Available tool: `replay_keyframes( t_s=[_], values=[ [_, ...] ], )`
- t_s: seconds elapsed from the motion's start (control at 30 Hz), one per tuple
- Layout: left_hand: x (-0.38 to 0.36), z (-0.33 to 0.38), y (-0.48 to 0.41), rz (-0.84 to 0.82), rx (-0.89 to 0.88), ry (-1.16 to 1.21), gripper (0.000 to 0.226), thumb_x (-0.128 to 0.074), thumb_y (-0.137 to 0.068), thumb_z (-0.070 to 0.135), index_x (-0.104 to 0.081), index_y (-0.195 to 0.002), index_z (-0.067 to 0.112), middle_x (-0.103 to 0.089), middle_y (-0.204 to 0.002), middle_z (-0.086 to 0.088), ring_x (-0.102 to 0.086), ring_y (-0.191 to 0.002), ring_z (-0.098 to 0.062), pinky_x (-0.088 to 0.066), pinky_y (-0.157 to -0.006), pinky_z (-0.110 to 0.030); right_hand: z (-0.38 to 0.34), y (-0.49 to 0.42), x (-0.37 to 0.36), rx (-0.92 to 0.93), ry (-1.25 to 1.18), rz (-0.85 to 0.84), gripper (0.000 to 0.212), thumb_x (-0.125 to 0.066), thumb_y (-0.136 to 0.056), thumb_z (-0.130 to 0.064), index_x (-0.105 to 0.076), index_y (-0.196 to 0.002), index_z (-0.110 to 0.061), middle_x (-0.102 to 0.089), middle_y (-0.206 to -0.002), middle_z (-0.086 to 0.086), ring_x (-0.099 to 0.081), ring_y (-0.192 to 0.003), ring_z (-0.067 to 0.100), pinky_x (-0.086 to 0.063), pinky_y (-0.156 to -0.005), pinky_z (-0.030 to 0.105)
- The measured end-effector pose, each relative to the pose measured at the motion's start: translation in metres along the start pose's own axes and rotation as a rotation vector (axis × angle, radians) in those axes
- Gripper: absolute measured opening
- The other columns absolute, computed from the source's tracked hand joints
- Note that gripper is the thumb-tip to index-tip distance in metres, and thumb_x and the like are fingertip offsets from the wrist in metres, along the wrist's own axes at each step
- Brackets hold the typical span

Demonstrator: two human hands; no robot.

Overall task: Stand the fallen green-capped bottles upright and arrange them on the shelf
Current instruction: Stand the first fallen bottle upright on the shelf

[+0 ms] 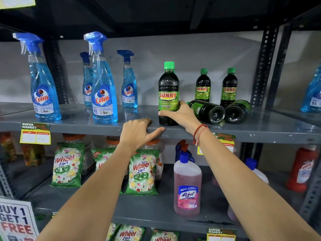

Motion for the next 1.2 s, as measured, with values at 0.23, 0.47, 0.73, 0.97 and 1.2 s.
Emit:
replay_keyframes(
  t_s=[0.23, 0.47, 0.73, 0.97, 1.2],
  values=[
    [0.001, 0.000, -0.001, -0.002, 0.000, -0.009, 0.105, 0.002, -0.070, 0.084, -0.069, -0.104, 0.014, -0.073, -0.093, -0.008, -0.067, -0.083, -0.028, -0.041, -0.059, -0.030, -0.004, 0.003, -0.002, 0.018, -0.013, -0.015, 0.068, -0.084, -0.061, -0.045, -0.053, -0.115, -0.020, -0.066, -0.112, -0.002, -0.061, -0.107, 0.017, -0.049, -0.097, 0.035],
    [0.005, 0.017, 0.001, 0.085, 0.015, 0.161, 0.083, -0.020, -0.084, 0.073, -0.062, -0.115, 0.008, -0.067, -0.115, -0.012, -0.061, -0.106, -0.028, -0.046, -0.086, -0.040, -0.027, 0.010, 0.081, 0.221, -0.073, 0.234, 0.062, -0.072, -0.078, -0.043, -0.050, -0.124, -0.008, -0.058, -0.104, 0.001, -0.057, -0.092, 0.012, -0.047, -0.076, 0.016],
    [0.027, 0.119, -0.020, 0.256, -0.231, 0.307, 0.039, -0.039, -0.091, 0.033, -0.061, -0.106, 0.004, -0.065, -0.097, -0.012, -0.061, -0.083, -0.024, -0.051, -0.064, -0.037, 0.016, -0.043, 0.091, -0.205, 0.819, -0.128, 0.072, -0.065, -0.080, -0.053, -0.050, -0.128, -0.002, -0.057, -0.123, 0.016, -0.057, -0.100, 0.030, -0.044, -0.079, 0.031],
    [-0.016, 0.143, -0.031, 0.065, -0.069, 0.134, 0.060, -0.020, -0.092, 0.046, -0.068, -0.084, 0.012, -0.071, -0.077, -0.007, -0.063, -0.066, -0.025, -0.043, -0.054, -0.031, 0.032, -0.037, 0.085, -0.364, 0.575, -0.257, 0.042, -0.067, -0.082, -0.037, -0.055, -0.107, -0.005, -0.060, -0.107, 0.017, -0.058, -0.088, 0.029, -0.051, -0.087, 0.038],
    [-0.014, 0.141, -0.028, 0.126, -0.050, 0.121, 0.062, -0.021, -0.093, 0.048, -0.071, -0.079, 0.013, -0.072, -0.072, -0.004, -0.063, -0.060, -0.024, -0.034, -0.049, -0.028, 0.045, -0.040, 0.113, -0.315, 0.005, 0.052, 0.061, -0.078, -0.065, -0.039, -0.055, -0.111, -0.006, -0.066, -0.092, 0.010, -0.065, -0.070, 0.021, -0.050, -0.057, 0.024]
  ],
)
Point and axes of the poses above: each hand's wrist, its own y-axis away from the middle knuckle, its own x-axis out of the back of the hand, z = x × y, the point moved 9 cm from there along -y, towards the middle knuckle
